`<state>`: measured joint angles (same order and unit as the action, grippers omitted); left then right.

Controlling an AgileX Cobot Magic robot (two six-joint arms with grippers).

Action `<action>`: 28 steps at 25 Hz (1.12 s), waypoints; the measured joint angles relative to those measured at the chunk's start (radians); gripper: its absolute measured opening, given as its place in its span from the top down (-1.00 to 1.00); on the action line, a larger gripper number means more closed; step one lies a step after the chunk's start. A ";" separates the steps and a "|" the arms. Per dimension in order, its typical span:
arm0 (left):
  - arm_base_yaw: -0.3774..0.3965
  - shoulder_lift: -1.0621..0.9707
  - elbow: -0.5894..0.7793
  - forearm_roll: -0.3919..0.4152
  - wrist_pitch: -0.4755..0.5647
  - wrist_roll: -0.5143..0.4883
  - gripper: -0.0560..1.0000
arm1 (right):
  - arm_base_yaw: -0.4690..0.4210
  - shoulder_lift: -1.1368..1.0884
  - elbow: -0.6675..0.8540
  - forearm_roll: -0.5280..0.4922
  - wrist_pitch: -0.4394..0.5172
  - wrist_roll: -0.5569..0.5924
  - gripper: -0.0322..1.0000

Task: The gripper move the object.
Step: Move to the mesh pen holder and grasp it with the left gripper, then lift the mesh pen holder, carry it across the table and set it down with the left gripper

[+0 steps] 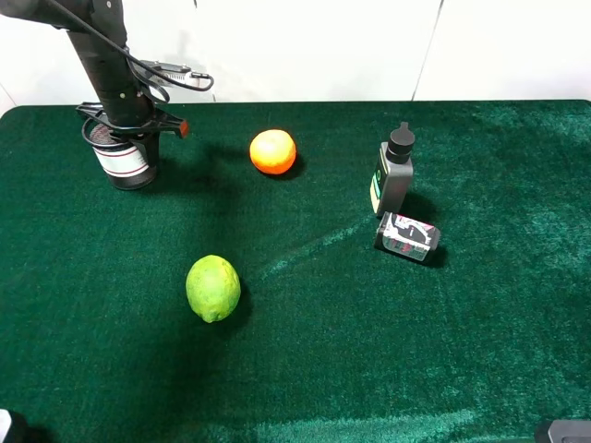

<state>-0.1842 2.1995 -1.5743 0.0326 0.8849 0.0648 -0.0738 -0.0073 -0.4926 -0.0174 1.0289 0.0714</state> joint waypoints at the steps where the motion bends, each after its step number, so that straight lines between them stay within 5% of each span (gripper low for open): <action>1: 0.000 0.000 0.000 0.000 0.002 0.000 0.65 | 0.000 0.000 0.000 0.000 0.000 0.000 -0.17; 20: 0.000 -0.044 -0.001 -0.005 0.079 -0.007 0.65 | 0.000 0.000 0.000 0.000 0.000 0.000 -0.17; 28: 0.000 -0.085 -0.062 -0.007 0.186 -0.009 0.65 | 0.000 0.000 0.000 0.000 0.000 0.000 -0.17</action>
<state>-0.1842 2.1149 -1.6364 0.0255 1.0712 0.0554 -0.0738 -0.0073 -0.4926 -0.0174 1.0289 0.0714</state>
